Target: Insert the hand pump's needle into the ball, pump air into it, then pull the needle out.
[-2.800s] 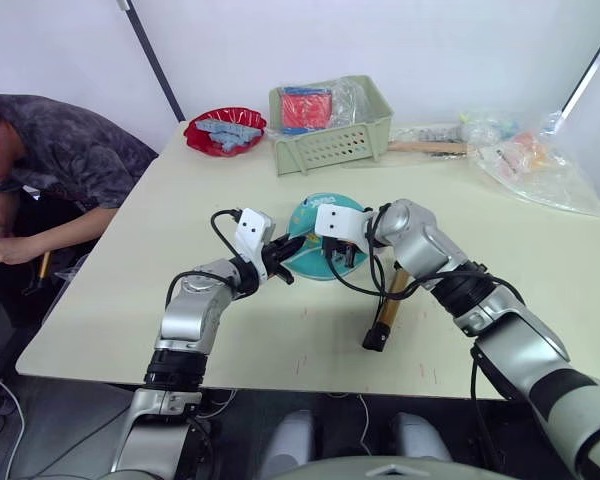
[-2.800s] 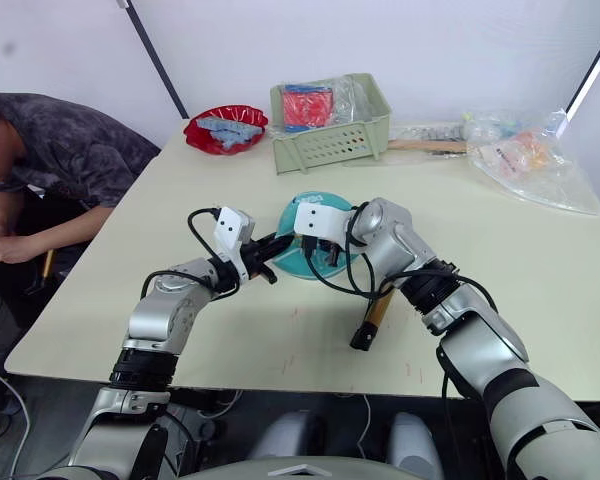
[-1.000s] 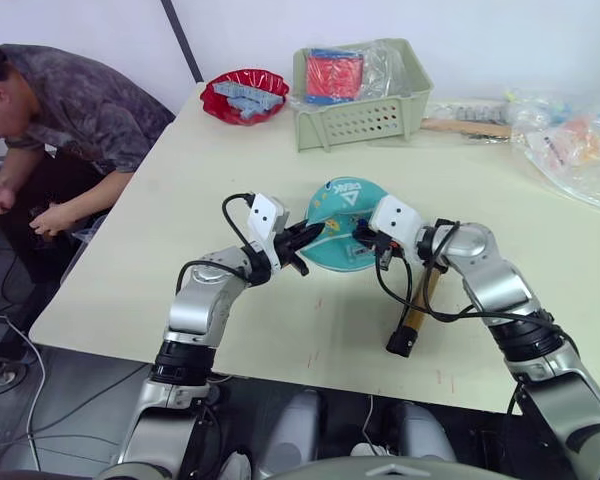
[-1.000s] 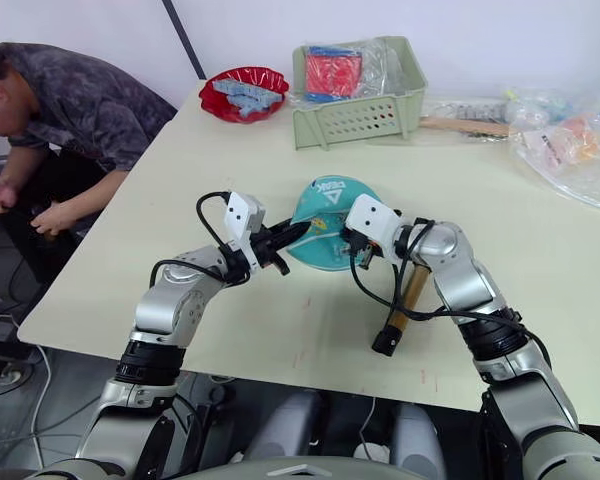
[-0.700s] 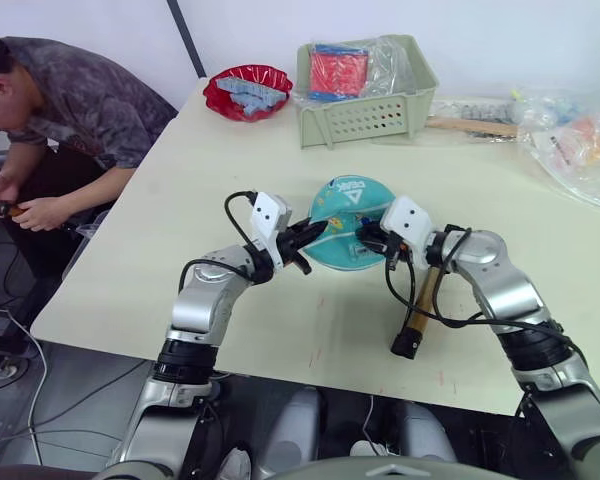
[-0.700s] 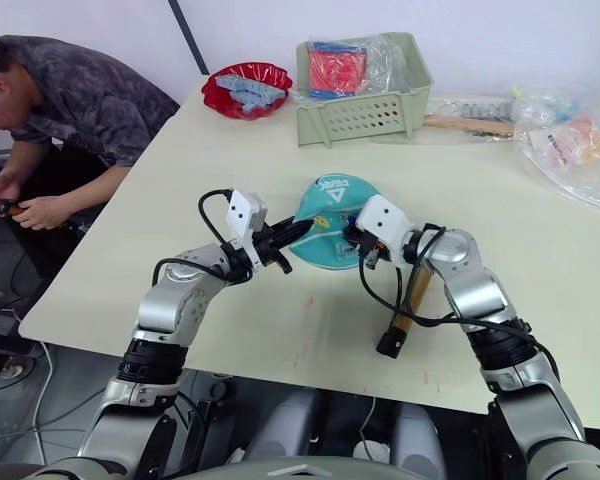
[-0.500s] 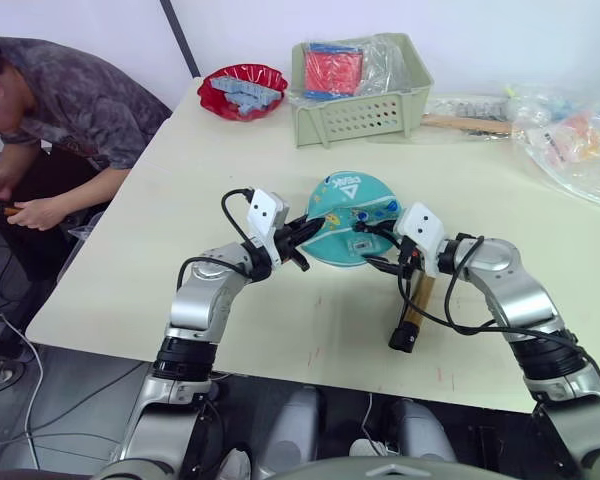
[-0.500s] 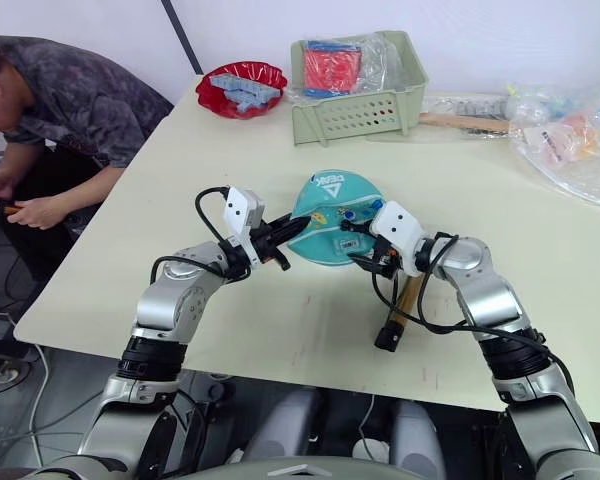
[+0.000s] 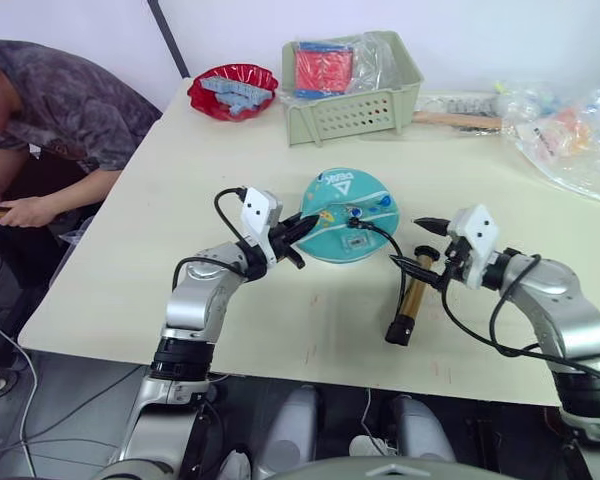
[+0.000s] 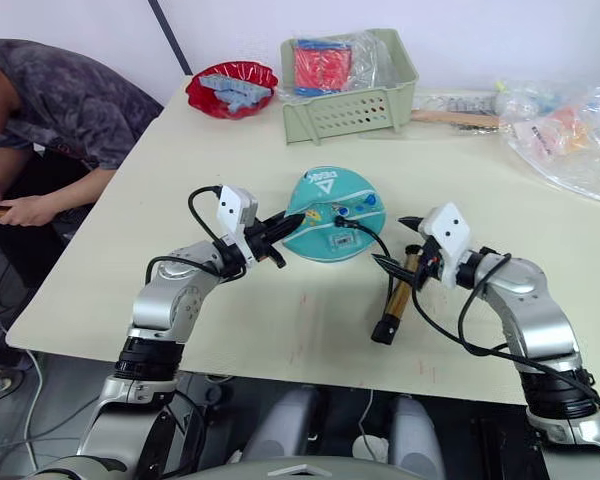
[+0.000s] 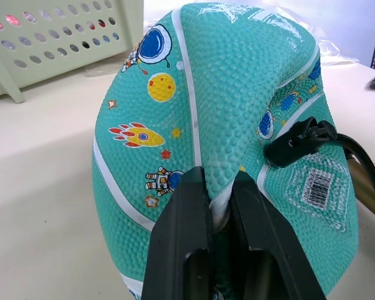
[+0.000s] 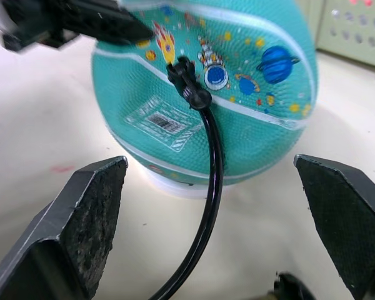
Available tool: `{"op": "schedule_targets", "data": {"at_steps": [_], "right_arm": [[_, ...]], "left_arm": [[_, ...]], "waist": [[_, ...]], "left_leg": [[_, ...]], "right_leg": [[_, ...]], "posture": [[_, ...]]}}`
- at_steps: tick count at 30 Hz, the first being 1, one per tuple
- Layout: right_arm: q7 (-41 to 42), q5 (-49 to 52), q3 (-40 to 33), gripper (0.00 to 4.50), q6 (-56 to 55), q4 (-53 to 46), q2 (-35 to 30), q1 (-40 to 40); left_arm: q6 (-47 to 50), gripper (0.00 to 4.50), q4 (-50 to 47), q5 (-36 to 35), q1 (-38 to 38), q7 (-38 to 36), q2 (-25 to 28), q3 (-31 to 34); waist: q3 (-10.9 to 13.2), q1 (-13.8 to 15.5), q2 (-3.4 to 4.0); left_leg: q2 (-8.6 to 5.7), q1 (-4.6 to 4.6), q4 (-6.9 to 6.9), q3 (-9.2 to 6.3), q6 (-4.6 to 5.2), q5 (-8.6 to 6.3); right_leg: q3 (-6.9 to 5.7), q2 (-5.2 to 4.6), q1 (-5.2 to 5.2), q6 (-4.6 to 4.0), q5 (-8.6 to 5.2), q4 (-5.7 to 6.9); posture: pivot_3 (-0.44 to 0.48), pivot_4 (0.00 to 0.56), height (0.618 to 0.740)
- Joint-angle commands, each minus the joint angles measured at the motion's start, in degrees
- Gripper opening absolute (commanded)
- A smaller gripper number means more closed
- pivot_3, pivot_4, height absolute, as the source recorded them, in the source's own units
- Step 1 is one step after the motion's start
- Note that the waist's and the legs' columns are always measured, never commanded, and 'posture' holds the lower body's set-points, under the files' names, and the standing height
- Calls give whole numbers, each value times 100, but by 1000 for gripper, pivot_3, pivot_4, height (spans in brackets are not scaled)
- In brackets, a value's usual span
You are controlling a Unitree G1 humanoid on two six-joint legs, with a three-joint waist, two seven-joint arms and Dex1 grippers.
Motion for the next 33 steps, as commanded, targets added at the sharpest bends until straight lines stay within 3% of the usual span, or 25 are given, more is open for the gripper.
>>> {"op": "schedule_targets", "data": {"at_steps": [1, 12, 24, 25, 26, 27, 28, 33], "right_arm": [[-19, 421, -450, 4486, -28, -460, -103, 183], [932, 1668, -1769, 4486, -424, -317, -593, 1418], [1296, 1976, -2360, 4486, -1125, -207, -587, 2076], [1332, 2013, -2367, 4497, -1176, -203, -576, 2088], [1375, 2022, -2358, 4497, -1239, -187, -574, 2102], [1411, 2033, -2343, 4500, -1295, -164, -576, 2114], [1433, 2038, -2330, 4500, -1335, -146, -579, 2122], [1609, 1957, -2252, 4500, -1679, 20, -566, 2212]], "left_arm": [[165, 0, 185, 160, 163, 34, -6, -209], [145, 0, 165, 160, 123, -71, 29, -254], [79, 0, 48, 114, 168, -160, 73, -177], [57, 422, 43, 100, 176, -158, 66, -161], [43, 422, 38, 86, 180, -165, 65, -152], [28, 920, 35, 78, 180, -173, 64, -147], [19, 1139, 35, 75, 179, -180, 64, -145], [67, 3258, -193, -163, 244, -301, 39, -17]], "waist": [[6, -1, -10], [7, 9, -14], [6, 0, -14], [6, 0, -14], [6, 0, -14], [6, 0, -14], [6, -4, -15], [6, -19, -16]], "left_leg": [[11, 1, 1, 18, 3, -2], [81, 3, 28, 99, 47, -27], [128, -3, 67, 146, 48, -28], [138, -4, 71, 153, 48, -28], [149, -4, 76, 165, 48, -28], [163, -4, 82, 183, 47, -28], [169, -3, 85, 196, 48, -28], [188, -1, 97, 227, 47, -28]], "right_leg": [[15, 10, -9, -6, 9, 2], [97, 84, -42, -38, 56, 4], [167, 147, -69, -46, 99, 17], [177, 159, -72, -46, 106, 17], [190, 173, -75, -48, 113, 17], [203, 185, -81, -54, 122, 17], [207, 192, -83, -57, 127, 17], [223, 220, -91, -79, 148, 17]], "posture": [[0, 150, 738], [0, 150, 738], [0, 150, 738], [0, 150, 738], [0, 150, 738], [0, 150, 738], [0, 150, 738], [0, 150, 738]]}}
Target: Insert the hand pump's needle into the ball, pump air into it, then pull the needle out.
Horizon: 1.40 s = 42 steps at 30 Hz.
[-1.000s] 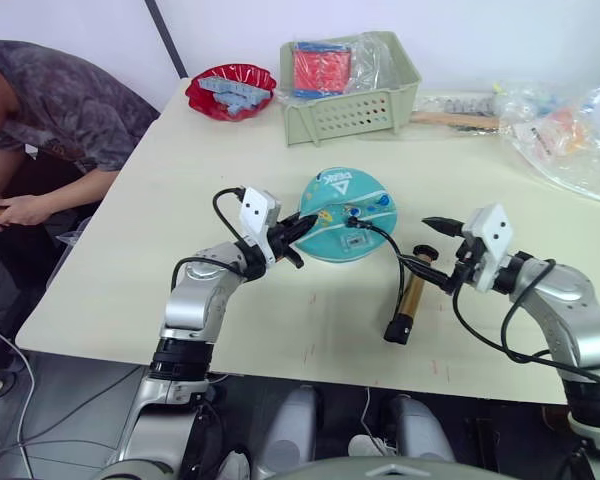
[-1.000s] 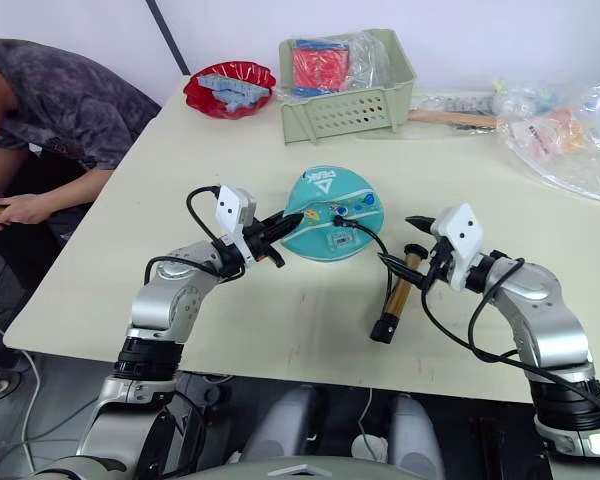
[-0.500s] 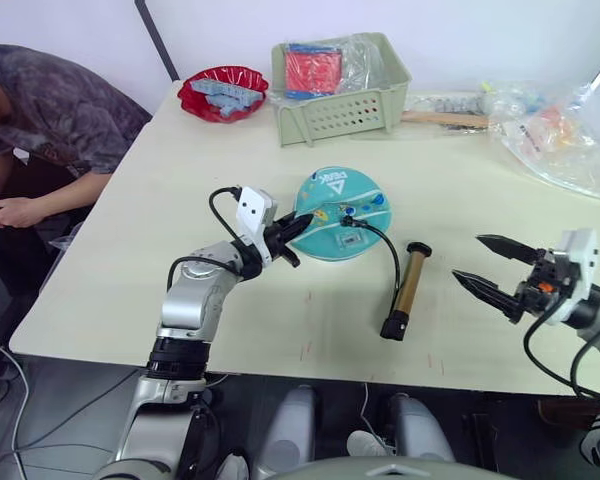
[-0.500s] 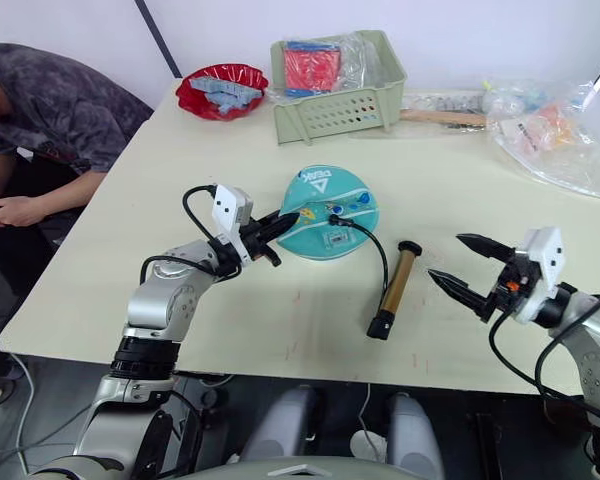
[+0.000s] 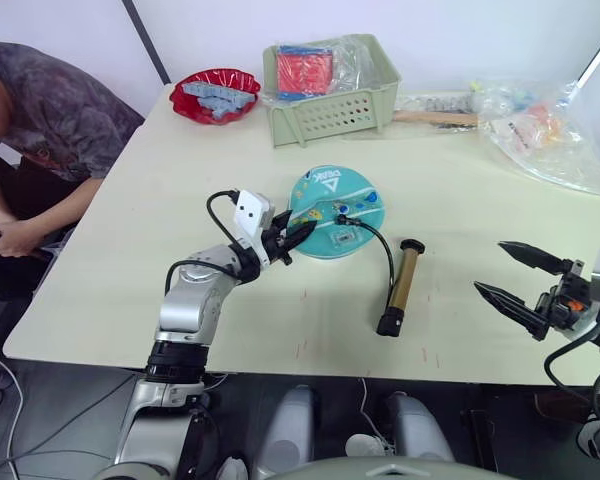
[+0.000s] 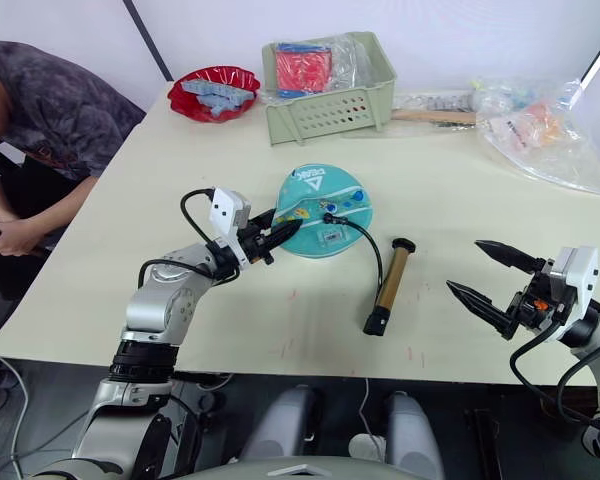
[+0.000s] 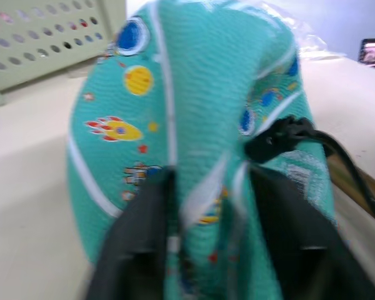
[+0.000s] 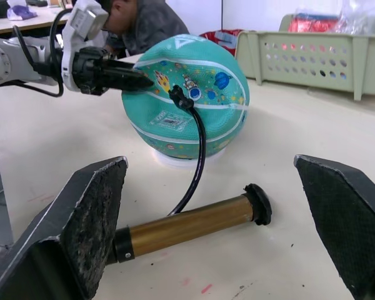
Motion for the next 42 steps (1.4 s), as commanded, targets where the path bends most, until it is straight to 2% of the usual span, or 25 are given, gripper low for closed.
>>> {"op": "schedule_targets", "data": {"at_steps": [1, 3, 10, 15, 23, 30, 42], "right_arm": [[191, 34, -116, 4500, -327, 38, -2, 98], [265, 50, -114, 4500, -421, 103, -3, 138], [387, 59, -68, 4500, -637, 280, 3, 144], [474, 43, 17, 4500, -793, 447, 29, 86], [550, 3, 116, 4500, -933, 676, 41, -33], [685, -91, 170, 4500, -1118, 887, 65, -52], [924, -237, 213, 4500, -1470, 1260, 19, 92]], "left_arm": [[97, 3621, -207, -158, 122, -131, -33, -73], [67, 4427, -349, -270, 129, -129, -35, 40], [92, 4427, -747, -507, 172, -202, 21, 239], [201, 4427, -1239, -853, 370, -359, 258, 462], [231, 4427, -1454, -1044, 641, -404, 615, 685], [177, 4427, -1653, -1194, 1294, -615, 1083, 1098], [-112, 4427, -1694, -1239, 2380, -963, 1467, 1633]], "waist": [[0, -4, 0], [0, -11, 0], [6, -143, -10], [11, -220, -19], [12, -289, -20], [12, -296, -20], [10, -283, -21]], "left_leg": [[2, 0, 1, 0, 0, 0], [8, 0, 2, 8, 0, 0], [10, -3, 6, 19, 0, 0], [24, 0, 6, 17, 0, 0], [77, 20, 15, 67, 0, 0], [89, 23, 14, 81, 0, 0], [86, 20, 14, 88, -1, 0]], "right_leg": [[3, 4, -2, -3, 3, 0], [10, 10, -6, -6, 6, 1], [33, 14, -14, 0, 15, 2], [46, 30, -20, -17, 30, 4], [78, 91, -23, -36, 48, 5], [86, 103, -31, -42, 50, 17], [84, 91, -29, -50, 55, 14]], "posture": [[0, 150, 738], [0, 150, 738], [0, 150, 738], [0, 150, 738], [0, 150, 738], [0, 150, 738], [0, 150, 738]]}}
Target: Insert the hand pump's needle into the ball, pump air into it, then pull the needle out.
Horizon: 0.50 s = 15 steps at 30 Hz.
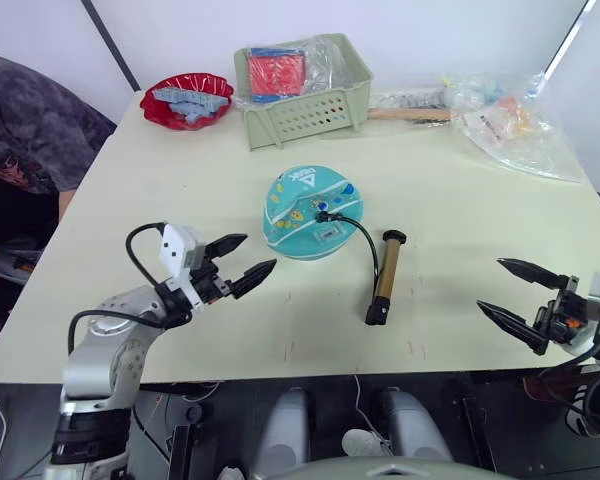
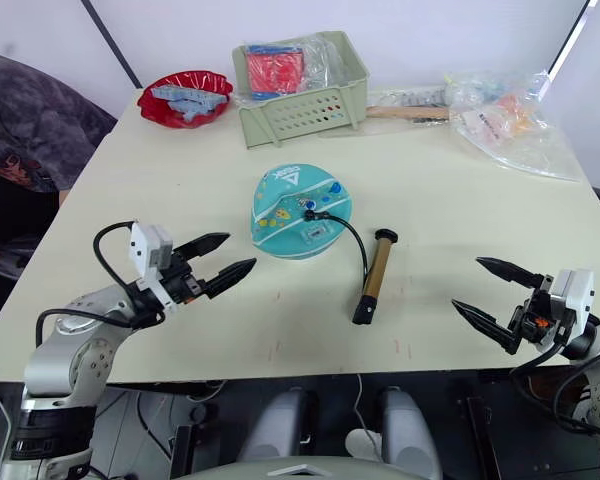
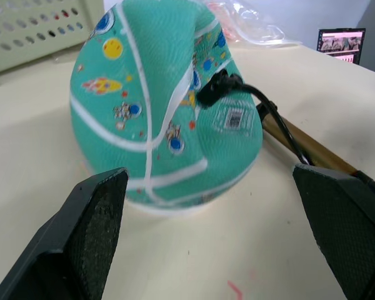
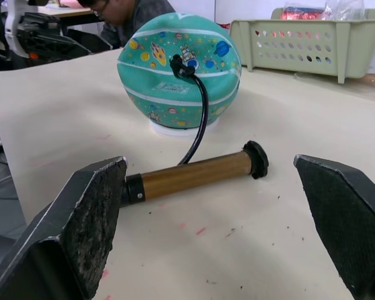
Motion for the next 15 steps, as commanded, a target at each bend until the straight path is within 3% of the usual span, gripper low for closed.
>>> {"op": "schedule_targets", "data": {"at_steps": [1, 15], "right_arm": [[154, -58, -100, 4500, -273, 115, -53, 93], [546, -36, -504, 4500, -751, 927, -298, 381]], "left_arm": [[-306, 4427, -74, -10, 342, -179, 162, 339], [-1267, 4427, 925, 174, 1556, -948, 611, 1098]], "waist": [[-2, -1, -2], [-7, -2, -9]], "left_leg": [[0, 0, 1, 0, 0, 0], [1, 17, 2, 32, 0, 0]], "right_leg": [[0, 0, 0, 1, 0, 0], [26, -4, 1, -14, -15, 3]], "posture": [[0, 150, 738], [0, 150, 738]]}}
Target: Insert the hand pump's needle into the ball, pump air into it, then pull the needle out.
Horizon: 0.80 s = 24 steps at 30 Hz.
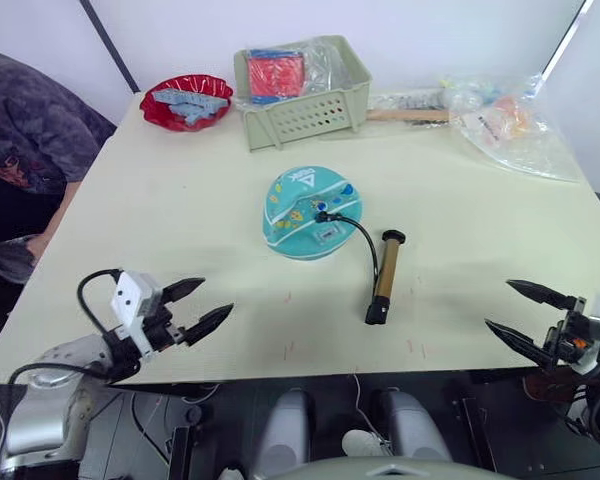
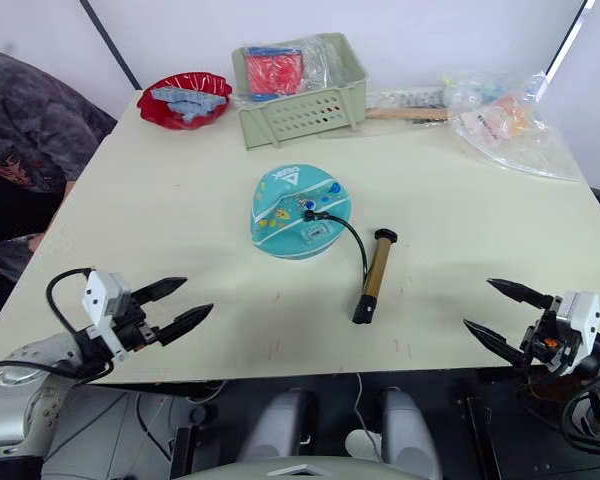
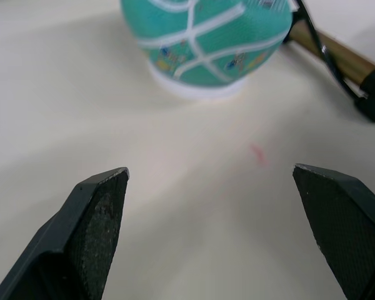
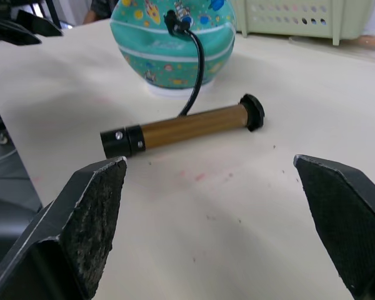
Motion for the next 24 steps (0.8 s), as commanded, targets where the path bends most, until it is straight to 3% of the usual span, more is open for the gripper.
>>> {"op": "schedule_targets", "data": {"at_steps": [1, 13, 24], "right_arm": [[169, 128, -347, 4500, -145, 170, -208, 49], [273, 59, -481, 4500, -378, 648, -312, -36], [418, 335, -331, 4500, -83, 21, -260, 122]], "left_arm": [[-371, 4427, 257, -7, 172, -229, 116, 350], [-898, 4427, 779, 35, 276, -480, 133, 369], [658, 4427, -1575, -272, 449, 435, -25, -392]], "waist": [[-1, -1, -1], [-14, -2, -22], [-19, -2, -30]], "left_leg": [[0, 1, 0, 2, 0, 0], [2, 49, -1, 34, 0, -1], [3, 64, 1, 43, 0, -1]], "right_leg": [[2, 0, 0, 0, 0, 0], [34, -2, 24, 4, -2, 23], [48, -4, 23, 4, -4, 53]], "posture": [[0, 150, 738], [0, 150, 738], [0, 150, 738]]}}
